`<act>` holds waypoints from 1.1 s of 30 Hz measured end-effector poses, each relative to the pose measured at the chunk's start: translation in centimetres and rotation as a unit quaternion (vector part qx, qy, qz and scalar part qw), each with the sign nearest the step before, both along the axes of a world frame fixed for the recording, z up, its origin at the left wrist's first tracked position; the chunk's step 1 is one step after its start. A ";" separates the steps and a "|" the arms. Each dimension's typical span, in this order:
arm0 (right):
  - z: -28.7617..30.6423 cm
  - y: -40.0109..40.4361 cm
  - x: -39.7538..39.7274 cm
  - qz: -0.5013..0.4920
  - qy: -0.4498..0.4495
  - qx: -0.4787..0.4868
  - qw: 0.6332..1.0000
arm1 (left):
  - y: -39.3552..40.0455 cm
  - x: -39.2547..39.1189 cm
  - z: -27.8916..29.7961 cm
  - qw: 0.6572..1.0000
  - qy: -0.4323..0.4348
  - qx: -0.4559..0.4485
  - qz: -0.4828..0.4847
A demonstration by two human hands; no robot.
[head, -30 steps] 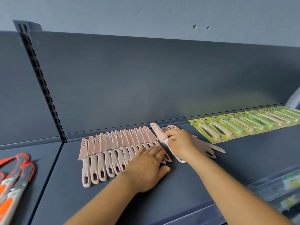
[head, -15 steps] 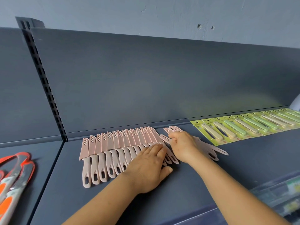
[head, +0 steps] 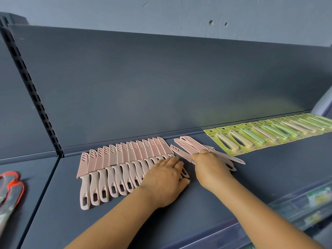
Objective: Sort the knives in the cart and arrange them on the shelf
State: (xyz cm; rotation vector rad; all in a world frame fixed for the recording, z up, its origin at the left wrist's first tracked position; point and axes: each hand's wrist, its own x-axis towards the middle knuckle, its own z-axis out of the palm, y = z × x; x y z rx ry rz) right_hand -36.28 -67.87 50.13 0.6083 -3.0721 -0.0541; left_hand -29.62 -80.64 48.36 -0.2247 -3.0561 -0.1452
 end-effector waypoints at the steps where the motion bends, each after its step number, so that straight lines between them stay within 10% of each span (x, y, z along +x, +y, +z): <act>1: 0.1 -0.2 0.0 0.001 0.009 0.009 1.000 | 0.0 0.0 0.0 1.000 0.002 0.003 0.000; 10: 1.3 -2.6 -1.3 -0.049 -0.072 -0.329 0.940 | -0.3 0.1 -0.3 0.999 0.015 0.036 -0.009; 33: 1.2 -1.6 -1.6 -0.039 -0.042 -0.286 0.957 | -0.5 0.2 -0.1 0.999 0.023 0.023 -0.035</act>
